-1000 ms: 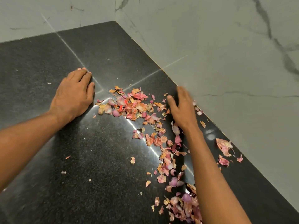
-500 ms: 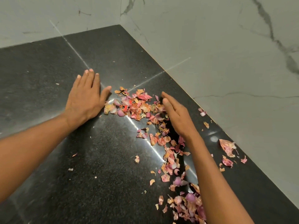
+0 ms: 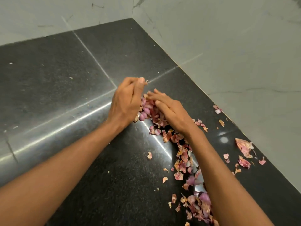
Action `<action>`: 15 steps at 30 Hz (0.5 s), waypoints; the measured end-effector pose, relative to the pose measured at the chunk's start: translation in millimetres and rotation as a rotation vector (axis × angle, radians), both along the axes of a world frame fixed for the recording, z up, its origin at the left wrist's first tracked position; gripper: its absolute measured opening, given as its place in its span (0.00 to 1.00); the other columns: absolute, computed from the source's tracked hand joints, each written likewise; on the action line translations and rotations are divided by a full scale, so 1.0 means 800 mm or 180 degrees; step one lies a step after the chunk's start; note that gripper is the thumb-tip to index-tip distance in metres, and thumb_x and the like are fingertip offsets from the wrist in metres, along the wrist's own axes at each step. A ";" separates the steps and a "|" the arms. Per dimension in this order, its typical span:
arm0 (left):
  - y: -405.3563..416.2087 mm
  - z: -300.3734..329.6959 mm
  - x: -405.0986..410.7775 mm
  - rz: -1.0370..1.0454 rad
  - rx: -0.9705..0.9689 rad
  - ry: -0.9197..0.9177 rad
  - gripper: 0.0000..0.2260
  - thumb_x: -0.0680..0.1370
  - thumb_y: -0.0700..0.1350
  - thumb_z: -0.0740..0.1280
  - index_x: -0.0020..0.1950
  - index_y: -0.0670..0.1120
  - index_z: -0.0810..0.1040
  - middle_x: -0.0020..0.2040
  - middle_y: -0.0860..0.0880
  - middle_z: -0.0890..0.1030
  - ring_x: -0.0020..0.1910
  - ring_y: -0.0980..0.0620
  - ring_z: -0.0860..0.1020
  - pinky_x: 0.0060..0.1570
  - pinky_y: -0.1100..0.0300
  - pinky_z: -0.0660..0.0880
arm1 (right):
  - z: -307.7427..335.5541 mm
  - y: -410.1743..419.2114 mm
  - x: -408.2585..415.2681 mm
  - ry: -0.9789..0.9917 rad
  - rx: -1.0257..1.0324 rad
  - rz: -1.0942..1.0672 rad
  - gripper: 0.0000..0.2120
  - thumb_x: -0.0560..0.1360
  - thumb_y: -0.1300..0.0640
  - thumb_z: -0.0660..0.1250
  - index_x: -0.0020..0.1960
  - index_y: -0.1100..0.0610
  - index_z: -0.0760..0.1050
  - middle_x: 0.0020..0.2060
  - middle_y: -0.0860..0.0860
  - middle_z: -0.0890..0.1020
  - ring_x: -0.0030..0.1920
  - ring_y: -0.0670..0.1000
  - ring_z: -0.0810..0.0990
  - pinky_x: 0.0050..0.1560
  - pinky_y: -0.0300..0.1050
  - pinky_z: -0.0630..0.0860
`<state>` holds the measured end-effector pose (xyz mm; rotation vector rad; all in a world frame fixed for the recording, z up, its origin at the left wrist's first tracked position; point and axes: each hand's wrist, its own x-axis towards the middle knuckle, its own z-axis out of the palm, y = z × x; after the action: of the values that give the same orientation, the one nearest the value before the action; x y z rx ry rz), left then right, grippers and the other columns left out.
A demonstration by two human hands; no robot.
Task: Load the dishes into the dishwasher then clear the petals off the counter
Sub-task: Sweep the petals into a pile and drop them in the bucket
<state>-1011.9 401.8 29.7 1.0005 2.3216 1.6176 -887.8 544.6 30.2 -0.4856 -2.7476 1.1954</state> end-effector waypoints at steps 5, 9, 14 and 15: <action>0.026 -0.032 -0.033 -0.0410 -0.1571 0.0947 0.32 0.84 0.64 0.41 0.72 0.47 0.72 0.77 0.45 0.68 0.79 0.49 0.60 0.79 0.41 0.52 | 0.018 0.010 0.019 0.0899 -0.0537 -0.0950 0.14 0.84 0.58 0.60 0.59 0.57 0.85 0.54 0.49 0.87 0.57 0.50 0.85 0.61 0.59 0.79; 0.041 -0.041 0.010 -0.0555 -0.1652 0.1055 0.33 0.84 0.63 0.37 0.81 0.46 0.58 0.82 0.46 0.57 0.82 0.52 0.51 0.80 0.44 0.43 | 0.011 0.026 -0.041 0.0319 -0.0133 -0.0605 0.19 0.86 0.53 0.58 0.75 0.53 0.74 0.76 0.50 0.72 0.78 0.46 0.66 0.81 0.50 0.59; 0.030 -0.035 0.050 -0.0334 -0.1075 0.0404 0.26 0.86 0.56 0.40 0.82 0.49 0.57 0.81 0.50 0.60 0.81 0.57 0.53 0.80 0.49 0.45 | 0.000 0.016 -0.052 -0.0210 -0.0341 0.0119 0.22 0.88 0.53 0.49 0.80 0.55 0.64 0.81 0.52 0.61 0.82 0.44 0.54 0.82 0.48 0.41; 0.025 -0.033 0.061 -0.0337 -0.0991 0.0365 0.26 0.86 0.56 0.41 0.81 0.49 0.59 0.80 0.50 0.62 0.80 0.58 0.55 0.80 0.49 0.46 | 0.001 0.014 -0.041 -0.0181 -0.0412 0.0158 0.22 0.88 0.53 0.50 0.80 0.55 0.66 0.81 0.51 0.63 0.81 0.43 0.56 0.82 0.46 0.44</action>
<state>-963.5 421.7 3.4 1.1437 2.4460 1.1419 -920.6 555.9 30.9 -0.4741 -2.7565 1.3993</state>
